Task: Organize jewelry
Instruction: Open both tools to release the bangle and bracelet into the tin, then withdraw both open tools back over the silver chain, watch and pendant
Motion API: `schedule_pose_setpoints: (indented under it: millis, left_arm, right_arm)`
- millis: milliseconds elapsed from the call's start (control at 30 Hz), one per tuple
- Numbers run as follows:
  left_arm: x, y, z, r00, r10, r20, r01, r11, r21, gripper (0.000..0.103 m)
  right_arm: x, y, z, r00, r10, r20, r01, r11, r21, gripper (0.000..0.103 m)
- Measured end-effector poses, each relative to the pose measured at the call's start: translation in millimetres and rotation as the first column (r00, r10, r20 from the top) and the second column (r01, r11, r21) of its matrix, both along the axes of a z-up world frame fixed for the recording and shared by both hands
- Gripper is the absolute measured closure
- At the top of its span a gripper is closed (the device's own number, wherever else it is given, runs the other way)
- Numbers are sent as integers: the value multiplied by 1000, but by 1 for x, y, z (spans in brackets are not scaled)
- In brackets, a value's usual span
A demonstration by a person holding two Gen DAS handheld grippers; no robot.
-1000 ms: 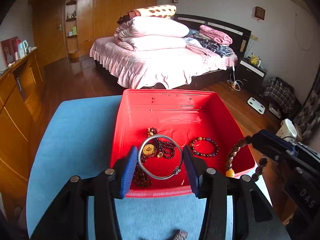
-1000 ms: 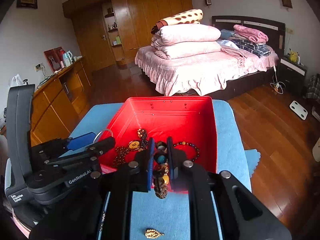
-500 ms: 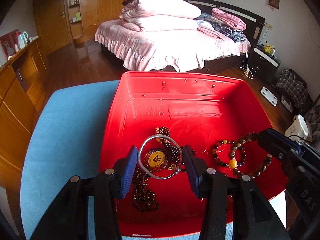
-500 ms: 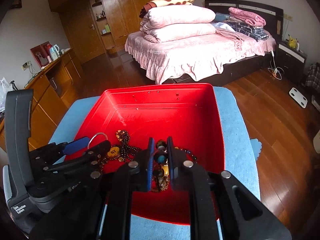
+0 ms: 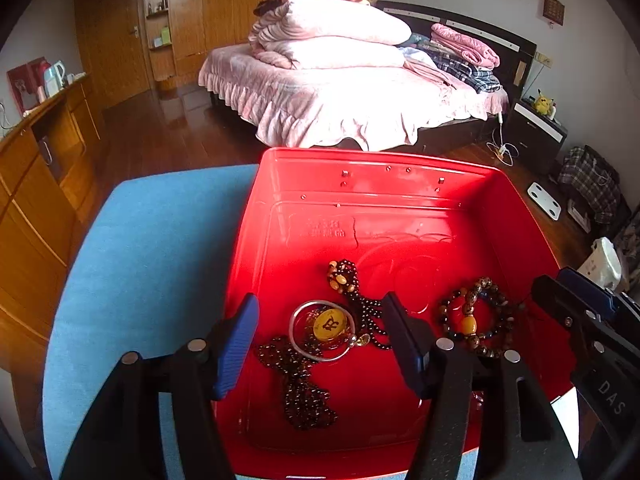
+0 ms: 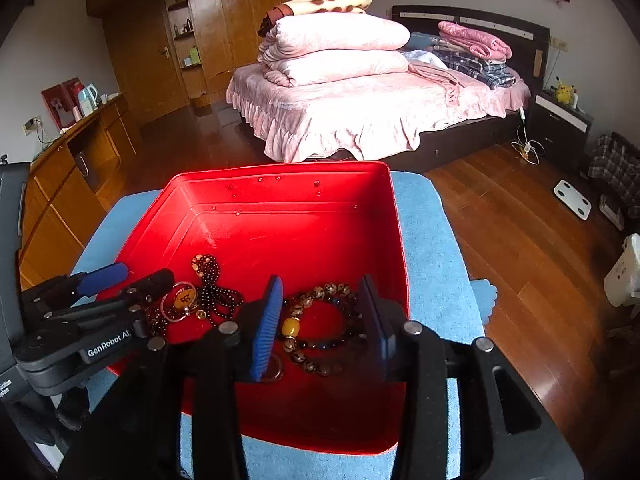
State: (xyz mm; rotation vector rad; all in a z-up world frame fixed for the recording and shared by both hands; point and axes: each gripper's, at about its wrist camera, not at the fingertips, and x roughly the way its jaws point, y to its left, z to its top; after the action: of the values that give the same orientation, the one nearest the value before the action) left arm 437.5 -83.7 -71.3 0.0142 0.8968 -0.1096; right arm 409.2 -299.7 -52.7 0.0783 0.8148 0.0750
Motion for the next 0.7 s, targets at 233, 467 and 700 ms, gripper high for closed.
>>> schedule_pose_setpoints:
  millis: [233,467,700]
  left_arm:
    - [-12,5,7,1000,10,22,-11,1000,5,37]
    - [-42,20,14,998,24,57,-24,1000,-4,26]
    - [-79,39,17,995,46,89,-44,999,-18,23]
  right_arm:
    - [-9,-1,6,1000,2,12,-2,1000,8,62]
    - [-39,1,9,999,8,38,-8,1000,17,54]
    - [-81,-1,12,997,9,74,-12,999,33,53]
